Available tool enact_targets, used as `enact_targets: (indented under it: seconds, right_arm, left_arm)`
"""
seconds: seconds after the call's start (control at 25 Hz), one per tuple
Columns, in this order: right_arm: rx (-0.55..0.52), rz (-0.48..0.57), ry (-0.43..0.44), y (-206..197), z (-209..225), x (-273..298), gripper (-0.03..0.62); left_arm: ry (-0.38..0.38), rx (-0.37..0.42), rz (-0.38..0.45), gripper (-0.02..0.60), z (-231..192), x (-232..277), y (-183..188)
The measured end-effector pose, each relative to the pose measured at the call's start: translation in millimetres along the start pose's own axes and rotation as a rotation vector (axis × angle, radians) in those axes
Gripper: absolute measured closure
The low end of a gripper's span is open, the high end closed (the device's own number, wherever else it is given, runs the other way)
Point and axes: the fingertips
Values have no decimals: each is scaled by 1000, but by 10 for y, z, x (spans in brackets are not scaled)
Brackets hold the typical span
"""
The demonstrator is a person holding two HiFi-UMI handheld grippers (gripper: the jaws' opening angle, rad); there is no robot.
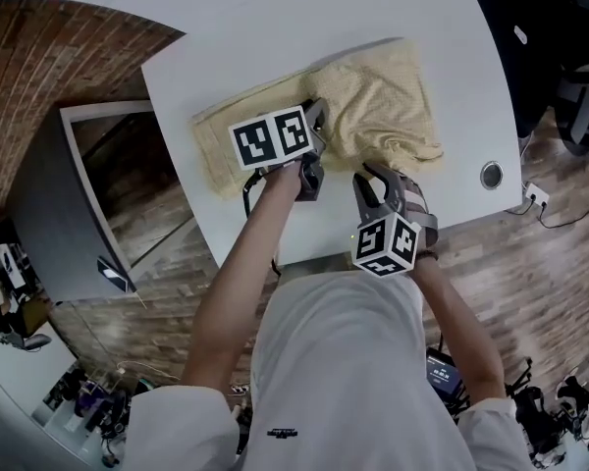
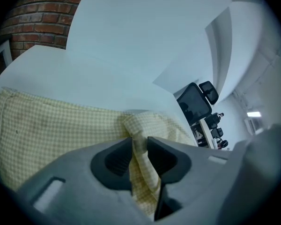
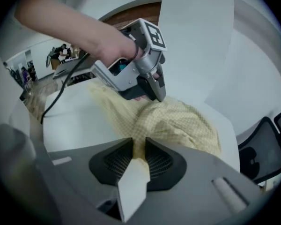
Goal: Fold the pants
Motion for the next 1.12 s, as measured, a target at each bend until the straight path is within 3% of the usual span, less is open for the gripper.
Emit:
enact_targets:
  seconds: [0.12,0.48,0.68,0.8,0.92,1.0,1.12]
  right_arm:
    - [6,-22,-16,-28,-13,90,564]
    - [254,149,199,410,-136,-80,572]
    - [174,86,248,293,-278,32,574]
    - [198,92,252,311,-281,36,569]
    - [244,110,254,363,-263,-35,461]
    - [252,135,242,398,-231,-135,461]
    - [297,184,239,427,-157,-301,463]
  left_arm:
    - [29,21,-24,506,-96,68,36]
    - [88,137,26,548,-66,13,307]
    - [106,175,-2,549,-190,68,321]
    - [113,205,-9,548,-218,76,285]
    - [111,237,0,476,-161,10,246]
    - [97,232,10,422,-121,-62,227]
    - [105,259,28,402,-89,-182,199]
Point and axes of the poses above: the fingertips, and each gripper's own axes: x forward along the fingers, z to its right, y out of its top, and after that the axes turned 3 degrees about z, right-handed
